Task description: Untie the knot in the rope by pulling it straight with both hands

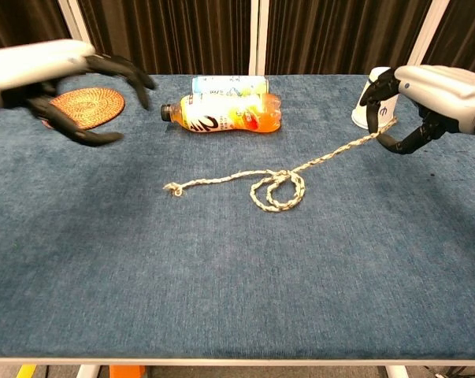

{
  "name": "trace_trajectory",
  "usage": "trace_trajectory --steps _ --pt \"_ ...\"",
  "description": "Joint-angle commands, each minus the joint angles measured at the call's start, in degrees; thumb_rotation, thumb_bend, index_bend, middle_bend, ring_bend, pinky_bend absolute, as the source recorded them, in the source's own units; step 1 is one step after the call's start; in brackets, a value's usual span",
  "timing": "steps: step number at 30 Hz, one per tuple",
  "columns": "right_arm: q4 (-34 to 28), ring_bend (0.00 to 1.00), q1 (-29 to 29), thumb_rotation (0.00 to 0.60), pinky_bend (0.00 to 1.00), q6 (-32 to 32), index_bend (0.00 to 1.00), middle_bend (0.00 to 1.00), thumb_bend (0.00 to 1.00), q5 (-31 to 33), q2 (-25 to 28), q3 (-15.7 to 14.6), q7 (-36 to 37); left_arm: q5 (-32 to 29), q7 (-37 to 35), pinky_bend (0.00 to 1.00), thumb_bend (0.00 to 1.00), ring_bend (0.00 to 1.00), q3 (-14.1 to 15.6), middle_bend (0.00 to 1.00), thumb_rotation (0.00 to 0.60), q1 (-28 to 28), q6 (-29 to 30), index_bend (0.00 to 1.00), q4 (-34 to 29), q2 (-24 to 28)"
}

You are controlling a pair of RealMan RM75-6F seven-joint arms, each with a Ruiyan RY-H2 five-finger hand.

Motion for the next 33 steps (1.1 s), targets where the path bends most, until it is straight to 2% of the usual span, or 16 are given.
trace_trajectory --steps 1,7,14,25,33 --pt "-0.1 0.00 0.1 0.600 0.00 0.1 0.62 0.21 0.48 0.2 0.3 -0.1 0.0 -4.1 6.9 0.06 0.29 0.05 -1.2 0.16 0.600 -3.5 -3.6 0.36 2.5 -5.0" --pt "-0.1 0.00 0.1 0.600 0.00 0.3 0.62 0.21 0.48 0.6 0.5 -0.5 0.2 -11.4 13.8 0.06 0.34 0.05 -2.3 0.16 0.600 -5.9 -6.1 0.38 6.1 -11.0" --pt "0.2 0.00 0.3 0.600 0.00 0.3 0.62 0.21 0.48 0.7 0.2 -1.0 0.6 -16.1 19.0 0.06 0.40 0.05 -2.6 0.15 0.600 -7.7 -6.0 0.41 9.9 -15.5" --pt "0.7 0.00 0.5 0.600 0.00 0.5 0.62 0.21 0.48 0.9 -0.2 -1.4 1.3 -19.6 23.0 0.06 0.41 0.05 -1.2 0.16 0.600 -9.0 -6.4 0.43 13.1 -19.7" --pt "1.0 0.00 0.5 0.600 0.00 0.7 0.63 0.21 0.48 1.0 -0.4 -1.6 1.4 -20.8 23.8 0.06 0.41 0.05 -1.2 0.16 0.600 -9.3 -5.1 0.47 16.1 -22.9"
